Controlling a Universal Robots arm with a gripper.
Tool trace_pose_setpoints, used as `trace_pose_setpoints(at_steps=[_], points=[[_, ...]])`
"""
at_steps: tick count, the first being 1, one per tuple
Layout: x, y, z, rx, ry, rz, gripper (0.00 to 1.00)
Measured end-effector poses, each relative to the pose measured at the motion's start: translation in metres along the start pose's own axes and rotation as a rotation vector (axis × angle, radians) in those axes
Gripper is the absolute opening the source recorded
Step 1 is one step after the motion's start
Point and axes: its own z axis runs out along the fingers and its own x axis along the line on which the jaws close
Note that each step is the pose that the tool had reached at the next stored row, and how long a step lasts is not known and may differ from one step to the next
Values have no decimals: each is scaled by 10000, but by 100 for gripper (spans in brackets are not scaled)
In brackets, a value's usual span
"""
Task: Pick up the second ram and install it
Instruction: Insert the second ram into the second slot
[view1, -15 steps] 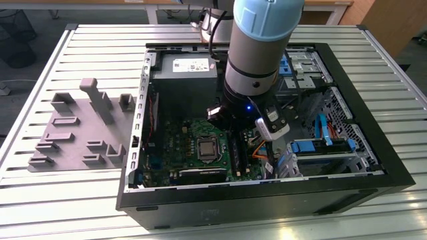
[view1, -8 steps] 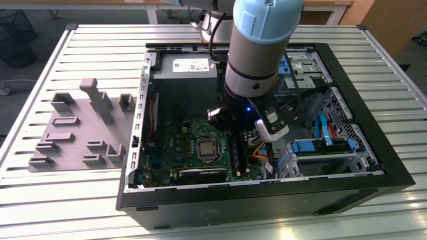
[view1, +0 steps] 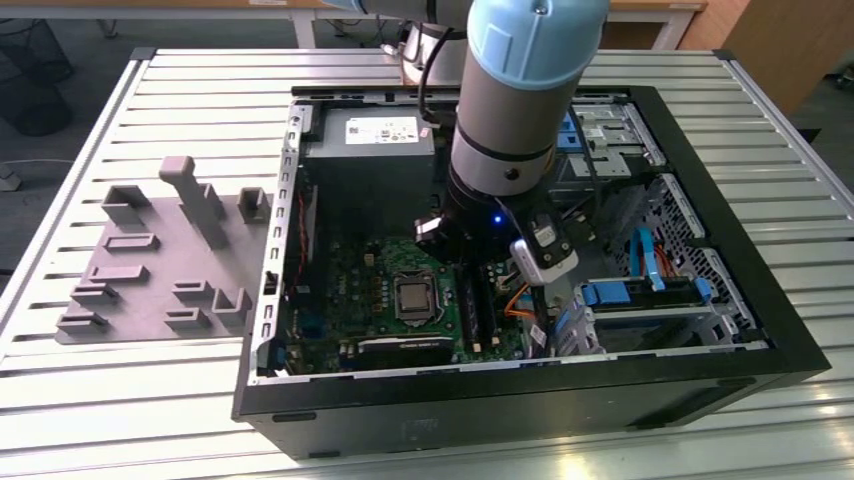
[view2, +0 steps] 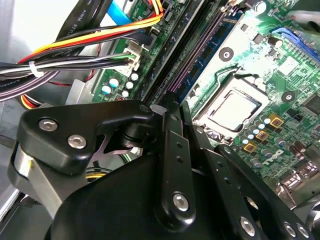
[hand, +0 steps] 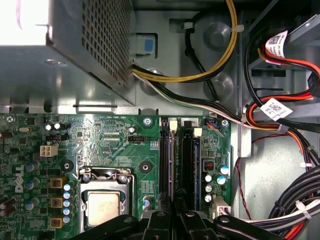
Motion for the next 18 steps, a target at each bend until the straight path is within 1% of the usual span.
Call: trace_pose_setpoints(at_steps=[12, 18], points=[[0, -22, 13, 7, 10, 1, 14], [0, -22, 9, 5, 34, -6, 14]])
